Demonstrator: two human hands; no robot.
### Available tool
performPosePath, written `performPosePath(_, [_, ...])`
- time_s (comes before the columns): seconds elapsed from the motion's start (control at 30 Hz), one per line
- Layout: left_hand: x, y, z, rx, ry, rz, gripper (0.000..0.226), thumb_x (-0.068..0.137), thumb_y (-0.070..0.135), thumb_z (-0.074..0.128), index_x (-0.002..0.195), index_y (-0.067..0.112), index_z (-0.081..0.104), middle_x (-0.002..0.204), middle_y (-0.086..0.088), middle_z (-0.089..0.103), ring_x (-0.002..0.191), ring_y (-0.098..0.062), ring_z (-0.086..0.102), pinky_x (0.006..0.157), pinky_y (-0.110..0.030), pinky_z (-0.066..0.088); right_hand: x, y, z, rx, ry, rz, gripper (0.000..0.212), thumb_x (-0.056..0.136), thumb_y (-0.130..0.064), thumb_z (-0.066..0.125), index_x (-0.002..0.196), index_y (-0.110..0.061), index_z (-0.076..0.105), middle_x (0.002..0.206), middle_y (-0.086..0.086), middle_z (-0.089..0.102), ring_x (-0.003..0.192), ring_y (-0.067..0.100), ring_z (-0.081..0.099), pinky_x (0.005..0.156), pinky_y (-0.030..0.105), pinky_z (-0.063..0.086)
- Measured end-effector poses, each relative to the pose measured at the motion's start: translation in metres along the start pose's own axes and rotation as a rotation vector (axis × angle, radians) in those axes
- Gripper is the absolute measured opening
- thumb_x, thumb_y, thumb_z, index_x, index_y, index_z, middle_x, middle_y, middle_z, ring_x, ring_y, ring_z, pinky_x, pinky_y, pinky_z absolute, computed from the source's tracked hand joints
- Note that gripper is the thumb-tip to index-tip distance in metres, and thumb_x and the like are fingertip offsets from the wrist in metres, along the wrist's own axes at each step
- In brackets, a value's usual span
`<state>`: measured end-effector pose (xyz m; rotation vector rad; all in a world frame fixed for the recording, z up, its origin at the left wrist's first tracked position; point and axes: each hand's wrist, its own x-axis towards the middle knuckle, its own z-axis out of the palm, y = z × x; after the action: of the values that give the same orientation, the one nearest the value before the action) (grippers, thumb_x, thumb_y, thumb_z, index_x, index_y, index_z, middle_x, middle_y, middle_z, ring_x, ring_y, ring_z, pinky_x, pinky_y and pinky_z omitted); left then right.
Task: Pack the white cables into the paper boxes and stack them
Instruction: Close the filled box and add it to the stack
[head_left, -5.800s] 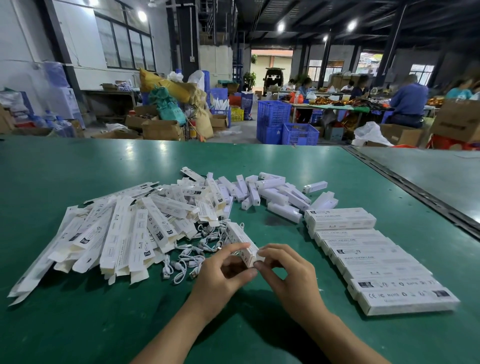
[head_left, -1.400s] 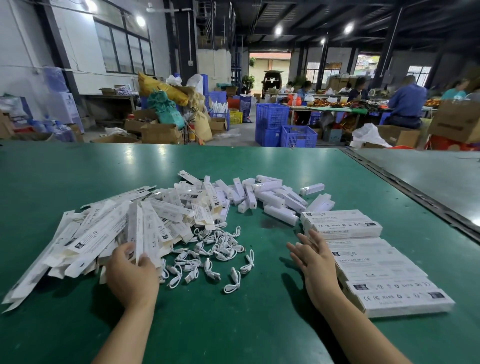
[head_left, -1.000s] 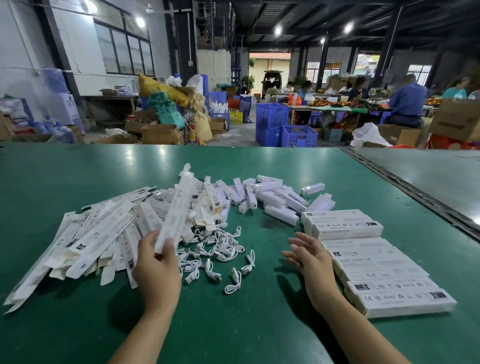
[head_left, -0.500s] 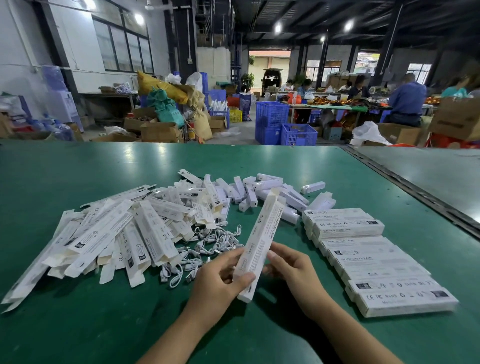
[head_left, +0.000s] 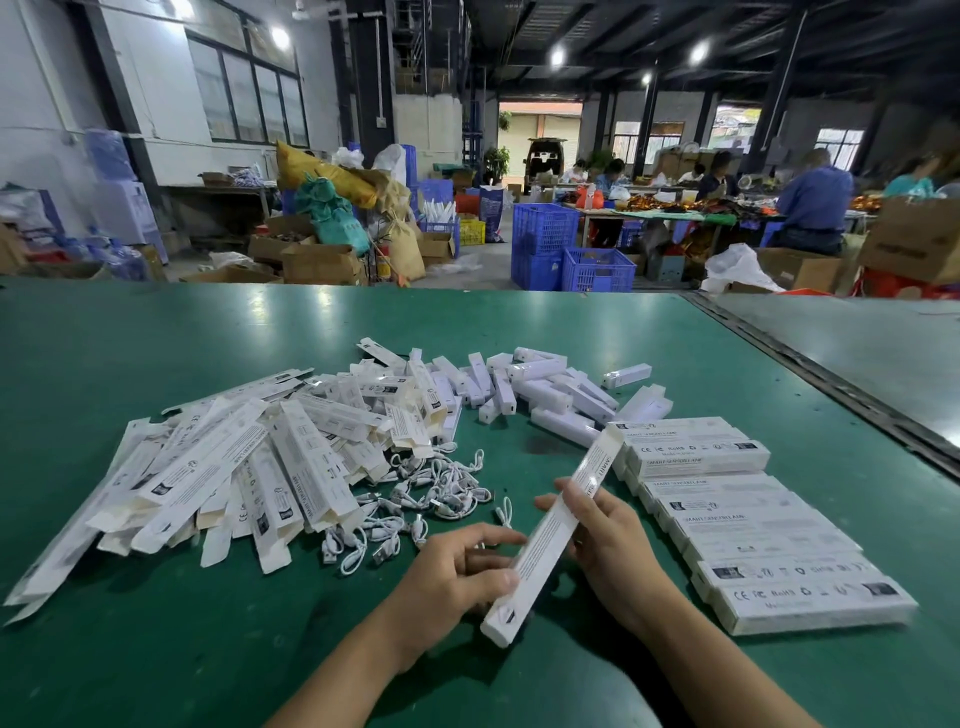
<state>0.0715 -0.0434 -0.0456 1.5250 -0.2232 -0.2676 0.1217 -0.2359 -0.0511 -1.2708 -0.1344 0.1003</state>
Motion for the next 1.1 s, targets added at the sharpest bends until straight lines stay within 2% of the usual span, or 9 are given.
performPosePath(0.1, [-0.001, 0.002, 0.001, -0.011, -0.01, -0.012, 0.044, 0.075, 0.015, 0.07, 0.118, 0.009, 0.065, 0.084, 0.002, 0.076, 0.082, -0.012, 0.07, 0.071, -0.024, 0.054, -0.001, -0.003, 0.0, 0.038, -0.005, 0.028, 0.058, 0.065, -0.051, 0.075, 0.102, -0.007, 0.063, 0.101, 0.016, 0.073, 0.079, 0.025, 0.066, 0.075, 0.039, 0.056])
performPosePath(0.17, [-0.001, 0.004, 0.001, -0.023, -0.028, -0.024, 0.046, 0.077, 0.015, 0.071, 0.122, 0.009, 0.062, 0.094, -0.004, 0.077, 0.086, -0.017, 0.071, 0.074, -0.026, 0.054, -0.001, -0.004, -0.001, 0.078, -0.013, 0.046, 0.054, 0.074, -0.042, 0.071, 0.111, -0.004, 0.06, 0.104, 0.016, 0.073, 0.085, 0.027, 0.07, 0.074, 0.036, 0.057])
performPosePath(0.33, [0.0, 0.002, -0.002, -0.035, -0.01, -0.02, 0.05, 0.077, 0.013, 0.074, 0.124, 0.011, 0.058, 0.107, -0.013, 0.075, 0.097, -0.028, 0.072, 0.079, -0.031, 0.056, 0.001, -0.001, -0.001, 0.177, -0.034, 0.085, 0.045, 0.082, -0.025, 0.061, 0.123, -0.006, 0.056, 0.114, 0.019, 0.07, 0.106, 0.035, 0.067, 0.092, 0.048, 0.052])
performPosePath(0.53, [0.001, 0.007, -0.003, -0.212, -0.037, -0.079, 0.052, 0.083, 0.019, 0.068, 0.132, 0.01, 0.054, 0.111, -0.022, 0.072, 0.084, -0.032, 0.071, 0.067, -0.031, 0.057, 0.003, 0.0, -0.001, 0.235, 0.002, 0.089, 0.035, 0.082, -0.023, 0.06, 0.107, 0.003, 0.062, 0.111, 0.022, 0.07, 0.1, 0.032, 0.07, 0.079, 0.04, 0.058])
performPosePath(0.7, [-0.002, 0.009, -0.008, -0.557, -0.192, -0.097, 0.05, 0.081, 0.013, 0.072, 0.131, 0.011, 0.064, 0.129, -0.023, 0.064, 0.095, -0.038, 0.07, 0.079, -0.038, 0.059, 0.005, 0.002, -0.005, 0.249, -0.025, 0.105, 0.044, 0.088, -0.03, 0.058, 0.113, 0.006, 0.062, 0.114, 0.021, 0.07, 0.106, 0.033, 0.068, 0.079, 0.037, 0.058])
performPosePath(0.77, [-0.001, 0.008, -0.008, -0.611, -0.188, -0.059, 0.06, 0.071, 0.013, 0.088, 0.127, 0.014, 0.067, 0.124, -0.023, 0.066, 0.093, -0.033, 0.07, 0.08, -0.037, 0.059, 0.006, 0.002, -0.005, 0.274, -0.03, 0.113, 0.042, 0.088, -0.032, 0.058, 0.11, 0.003, 0.064, 0.106, 0.018, 0.072, 0.1, 0.029, 0.07, 0.071, 0.032, 0.058])
performPosePath(0.83, [-0.001, 0.008, -0.009, -0.629, -0.138, -0.03, 0.069, 0.06, 0.017, 0.096, 0.124, 0.014, 0.07, 0.119, -0.019, 0.069, 0.088, -0.027, 0.069, 0.077, -0.032, 0.059, 0.005, 0.001, -0.003, 0.259, -0.014, 0.122, 0.034, 0.084, -0.035, 0.061, 0.099, -0.005, 0.068, 0.082, 0.008, 0.073, 0.078, 0.021, 0.071, 0.061, 0.027, 0.054])
performPosePath(1.0, [0.002, 0.006, -0.005, -0.475, 0.0, 0.063, 0.04, 0.08, 0.01, 0.069, 0.116, 0.026, 0.075, 0.109, -0.001, 0.075, 0.081, -0.01, 0.066, 0.075, -0.022, 0.055, -0.002, 0.008, 0.008, -0.065, 0.07, -0.021, 0.043, 0.075, -0.051, 0.069, 0.095, -0.013, 0.064, 0.069, 0.007, 0.061, 0.059, 0.015, 0.056, 0.054, 0.024, 0.047])
performPosePath(1.1, [0.001, 0.006, 0.001, -0.263, 0.082, 0.141, 0.042, 0.077, 0.012, 0.071, 0.116, 0.026, 0.075, 0.115, 0.002, 0.071, 0.086, -0.002, 0.067, 0.077, -0.017, 0.052, -0.009, 0.011, 0.016, -0.337, 0.06, -0.184, 0.02, 0.086, -0.044, 0.069, 0.088, -0.028, 0.057, 0.063, 0.001, 0.056, 0.056, 0.014, 0.052, 0.054, 0.022, 0.046])
